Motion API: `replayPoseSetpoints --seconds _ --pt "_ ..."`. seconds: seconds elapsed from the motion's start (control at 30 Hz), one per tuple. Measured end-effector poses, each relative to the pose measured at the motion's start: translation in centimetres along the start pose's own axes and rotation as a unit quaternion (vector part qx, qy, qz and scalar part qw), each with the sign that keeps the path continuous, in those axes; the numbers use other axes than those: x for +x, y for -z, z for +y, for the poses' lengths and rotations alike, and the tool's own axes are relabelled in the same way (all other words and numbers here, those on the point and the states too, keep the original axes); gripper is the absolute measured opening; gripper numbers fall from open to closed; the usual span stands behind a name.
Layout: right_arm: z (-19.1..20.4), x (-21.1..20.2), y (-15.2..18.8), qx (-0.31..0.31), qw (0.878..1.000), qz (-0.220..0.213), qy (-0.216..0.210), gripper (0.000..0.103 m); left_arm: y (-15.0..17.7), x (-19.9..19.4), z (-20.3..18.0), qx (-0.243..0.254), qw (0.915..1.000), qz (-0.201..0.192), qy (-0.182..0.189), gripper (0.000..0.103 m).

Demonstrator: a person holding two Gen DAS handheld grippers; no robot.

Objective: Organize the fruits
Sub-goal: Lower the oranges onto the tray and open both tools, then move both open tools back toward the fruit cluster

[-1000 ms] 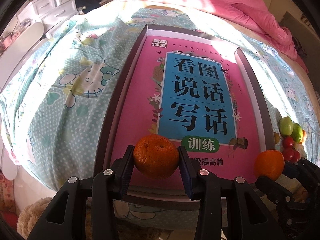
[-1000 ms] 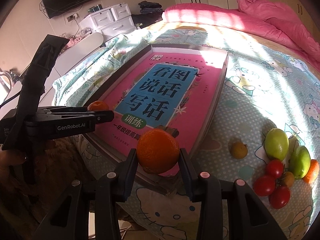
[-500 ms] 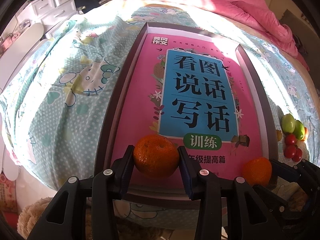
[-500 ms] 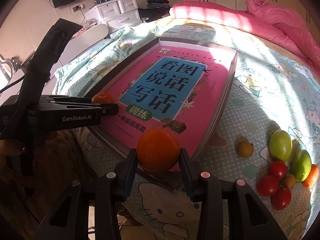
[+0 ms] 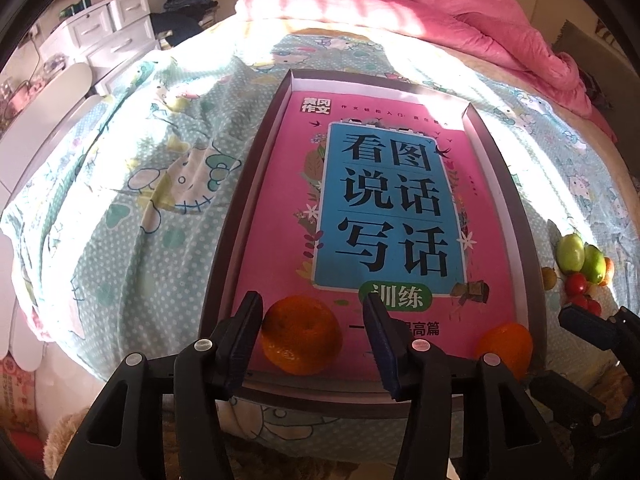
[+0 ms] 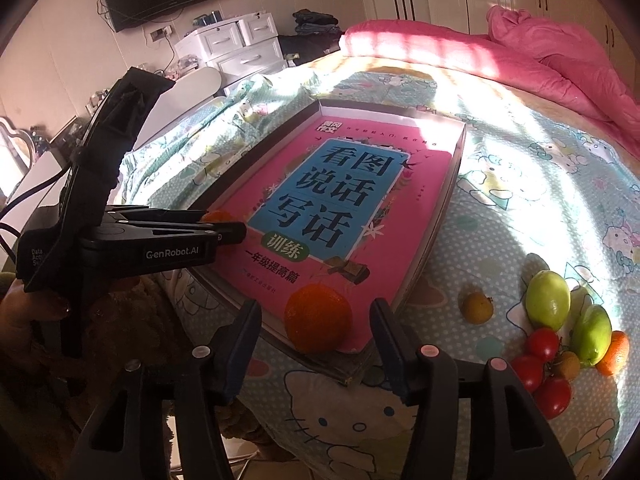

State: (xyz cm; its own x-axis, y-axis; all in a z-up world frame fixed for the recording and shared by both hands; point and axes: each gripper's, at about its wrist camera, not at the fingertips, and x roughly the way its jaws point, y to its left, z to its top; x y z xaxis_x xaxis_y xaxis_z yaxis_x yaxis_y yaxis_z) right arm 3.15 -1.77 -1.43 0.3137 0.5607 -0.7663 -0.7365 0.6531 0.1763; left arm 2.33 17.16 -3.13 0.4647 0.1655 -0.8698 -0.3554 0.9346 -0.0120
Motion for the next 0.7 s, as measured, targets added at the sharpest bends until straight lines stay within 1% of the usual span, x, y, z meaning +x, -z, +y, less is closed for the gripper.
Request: replayPoseSetpoints --seconds 0.1,0.27,0.3,0.37,0.43,0.53,0.57,0.6,0.63,0.7 --pt "-0.7 -0.6 -0.1 0.013 1.0 -0.01 0.001 0.06 0.0 -0.3 -0.1 0.0 1.0 -0.005 0.001 0.055" --pt "-2.2 -1.6 -0.3 0.044 0.999 -0.024 -0.001 0.06 -0.2 -0.8 0.0 -0.006 0.9998 -0.016 0.01 0.06" --pt "-2.5 -1.8 -0.3 0.05 0.998 -0.028 -0.001 0.062 -0.3 -1.0 -0.1 -0.006 0.9997 -0.02 0.009 0.06" --pt "-3.0 -2.2 -0.4 0.06 0.998 -0.034 0.003 0.067 -0.6 -1.6 -0.3 -0.002 0.9993 -0.036 0.006 0.06" --pt "-3.5 -2.6 -0.5 0.064 0.997 -0.041 0.009 0.068 -0.8 -2.2 -0.4 -0.002 0.9987 -0.05 0.005 0.064" --pt "-4.2 -3.5 -0.5 0.069 0.996 -0.054 0.016 0.068 -1.1 -3.4 -0.8 -0.007 0.9976 -0.065 0.021 0.065" --pt "-4.4 -3.9 -0.4 0.07 0.996 -0.058 0.02 0.068 -1.1 -3.8 -1.0 -0.007 0.9971 -0.072 0.024 0.066" --pt "-4.7 -4.3 -0.2 0.071 0.995 -0.061 0.025 0.069 -1.1 -4.2 -1.1 -0.007 0.9966 -0.078 0.026 0.073" --pt "-5.0 -4.7 -0.1 0.073 0.995 -0.065 0.029 0.07 -1.1 -4.7 -1.3 -0.006 0.9961 -0.082 0.029 0.077" --pt "-5.6 -5.3 0.1 0.079 0.994 -0.07 0.034 0.073 -1.2 -5.3 -1.8 -0.002 0.9955 -0.087 0.037 0.077"
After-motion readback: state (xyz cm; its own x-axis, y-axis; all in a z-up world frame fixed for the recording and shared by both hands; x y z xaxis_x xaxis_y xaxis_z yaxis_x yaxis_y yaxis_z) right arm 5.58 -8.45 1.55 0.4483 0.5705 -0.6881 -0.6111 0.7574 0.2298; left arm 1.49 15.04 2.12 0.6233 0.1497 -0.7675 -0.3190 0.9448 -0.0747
